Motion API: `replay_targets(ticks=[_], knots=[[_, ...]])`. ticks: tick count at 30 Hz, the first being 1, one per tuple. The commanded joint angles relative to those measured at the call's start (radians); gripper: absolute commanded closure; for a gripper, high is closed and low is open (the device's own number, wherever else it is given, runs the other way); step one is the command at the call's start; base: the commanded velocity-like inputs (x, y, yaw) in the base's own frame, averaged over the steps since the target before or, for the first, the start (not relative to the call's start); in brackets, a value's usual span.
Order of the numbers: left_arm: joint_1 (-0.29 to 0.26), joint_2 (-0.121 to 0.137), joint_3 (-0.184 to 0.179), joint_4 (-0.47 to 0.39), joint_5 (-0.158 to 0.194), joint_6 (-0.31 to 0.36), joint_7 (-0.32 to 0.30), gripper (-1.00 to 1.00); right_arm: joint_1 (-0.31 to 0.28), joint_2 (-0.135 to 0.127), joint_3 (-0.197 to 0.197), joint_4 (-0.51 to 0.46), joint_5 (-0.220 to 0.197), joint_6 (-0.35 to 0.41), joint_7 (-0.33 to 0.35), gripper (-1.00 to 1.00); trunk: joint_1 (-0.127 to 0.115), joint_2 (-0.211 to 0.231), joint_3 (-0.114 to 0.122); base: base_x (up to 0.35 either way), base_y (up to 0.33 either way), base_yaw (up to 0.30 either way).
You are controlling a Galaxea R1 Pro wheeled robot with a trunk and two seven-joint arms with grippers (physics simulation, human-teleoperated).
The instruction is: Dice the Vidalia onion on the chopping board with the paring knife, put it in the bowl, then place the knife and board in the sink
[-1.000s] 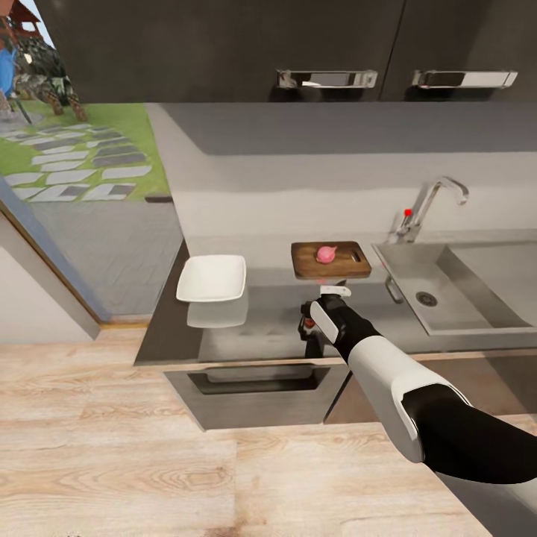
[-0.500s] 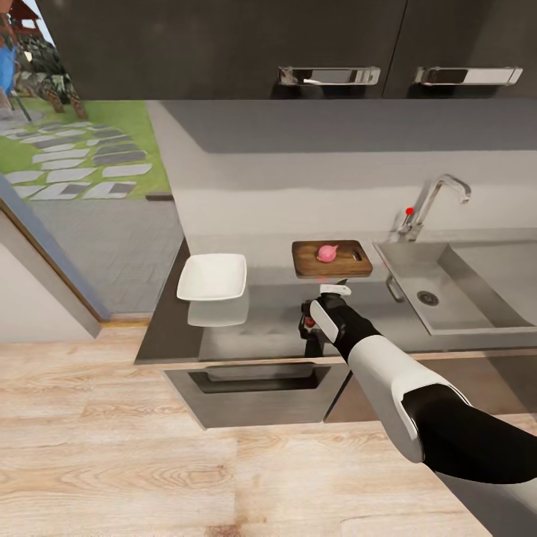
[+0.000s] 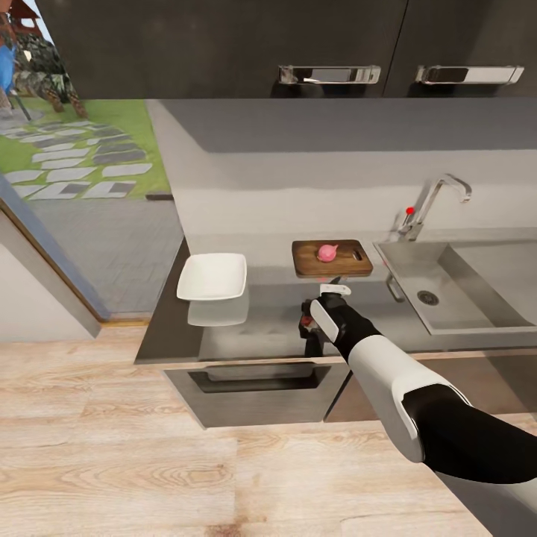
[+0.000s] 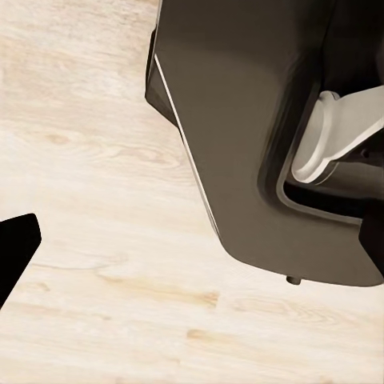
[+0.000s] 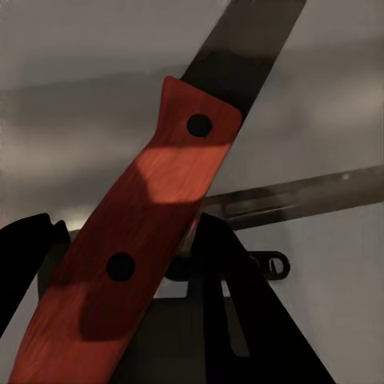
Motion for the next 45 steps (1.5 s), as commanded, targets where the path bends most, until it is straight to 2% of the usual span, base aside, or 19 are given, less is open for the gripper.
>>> replay_targets(ticks=[1, 8, 28, 45], knots=[[0.001, -0.001, 0.003, -0.002, 0.005, 0.000, -0.003, -1.00, 0.000, -0.001, 0.008, 0.012, -0.003, 0.009, -0.009, 1.00, 0.001, -0.001, -0.002, 0.000, 0.000, 0.000], [0.001, -0.001, 0.003, -0.002, 0.004, 0.000, -0.003, -1.00, 0.000, -0.001, 0.008, 0.012, -0.003, 0.009, -0.010, 1.00, 0.001, -0.001, 0.001, 0.000, 0.000, 0.000], [0.001, -0.001, 0.003, -0.002, 0.004, 0.000, -0.003, -1.00, 0.000, -0.001, 0.008, 0.012, -0.003, 0.009, -0.011, 1.00, 0.001, -0.001, 0.032, -0.001, 0.000, 0.000], [0.001, -0.001, 0.003, -0.002, 0.004, 0.000, -0.003, -1.00, 0.000, 0.000, 0.008, 0.008, -0.005, 0.008, -0.013, 1.00, 0.001, -0.001, 0.060, -0.090, 0.000, 0.000]])
